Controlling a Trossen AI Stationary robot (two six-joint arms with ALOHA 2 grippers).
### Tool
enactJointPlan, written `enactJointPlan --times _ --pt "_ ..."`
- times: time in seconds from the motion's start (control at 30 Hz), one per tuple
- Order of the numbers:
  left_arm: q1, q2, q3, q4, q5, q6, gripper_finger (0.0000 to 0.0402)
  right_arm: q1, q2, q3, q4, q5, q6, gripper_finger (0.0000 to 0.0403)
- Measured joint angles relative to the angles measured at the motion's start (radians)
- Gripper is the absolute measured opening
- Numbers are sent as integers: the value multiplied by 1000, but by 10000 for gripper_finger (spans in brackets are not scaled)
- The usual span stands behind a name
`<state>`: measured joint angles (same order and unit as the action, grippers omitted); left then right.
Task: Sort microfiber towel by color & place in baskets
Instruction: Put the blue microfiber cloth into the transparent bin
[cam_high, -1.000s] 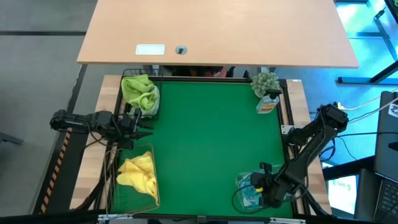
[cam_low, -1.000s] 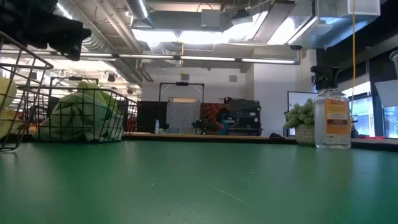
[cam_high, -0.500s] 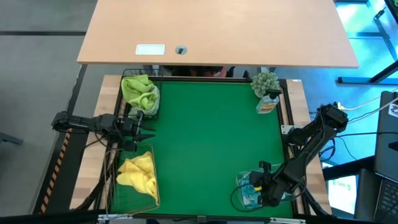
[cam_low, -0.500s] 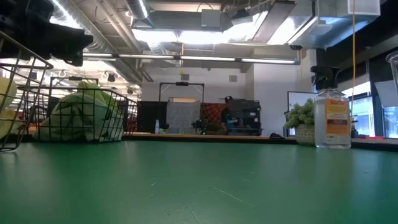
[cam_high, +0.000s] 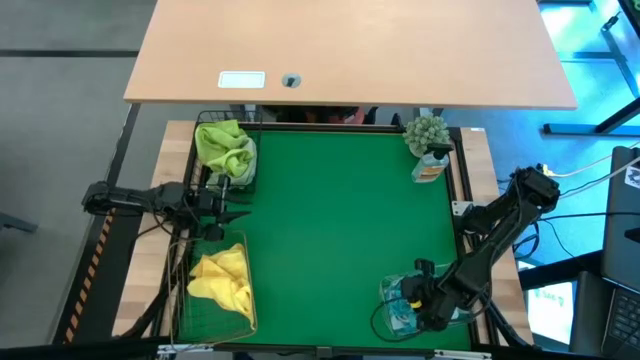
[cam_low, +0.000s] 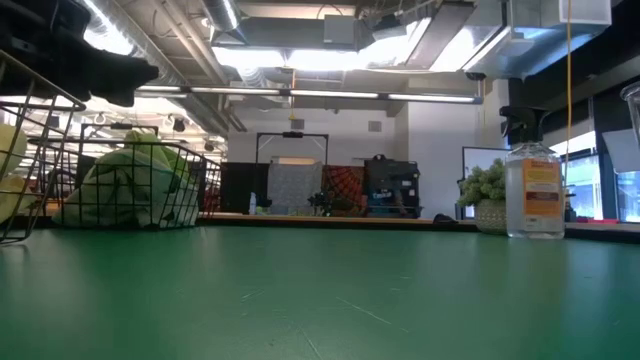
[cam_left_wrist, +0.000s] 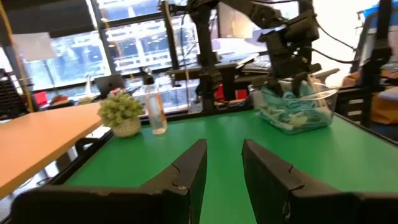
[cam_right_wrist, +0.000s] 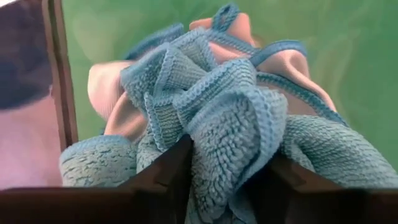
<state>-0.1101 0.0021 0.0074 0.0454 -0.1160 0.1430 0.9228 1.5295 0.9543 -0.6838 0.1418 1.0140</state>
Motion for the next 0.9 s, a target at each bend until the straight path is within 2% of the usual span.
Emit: enactJointPlan --times 0.47,0.77,0.9 --pt "34 0 0 -15 6 -39 98 -92 -74 105 -234 -198 -55 143" --pt "34 0 0 -17 6 -58 98 -99 -84 127 -234 -216 -53 143" --pt "34 0 0 -17 7 -59 98 -100 -84 127 -233 -271 -53 143"
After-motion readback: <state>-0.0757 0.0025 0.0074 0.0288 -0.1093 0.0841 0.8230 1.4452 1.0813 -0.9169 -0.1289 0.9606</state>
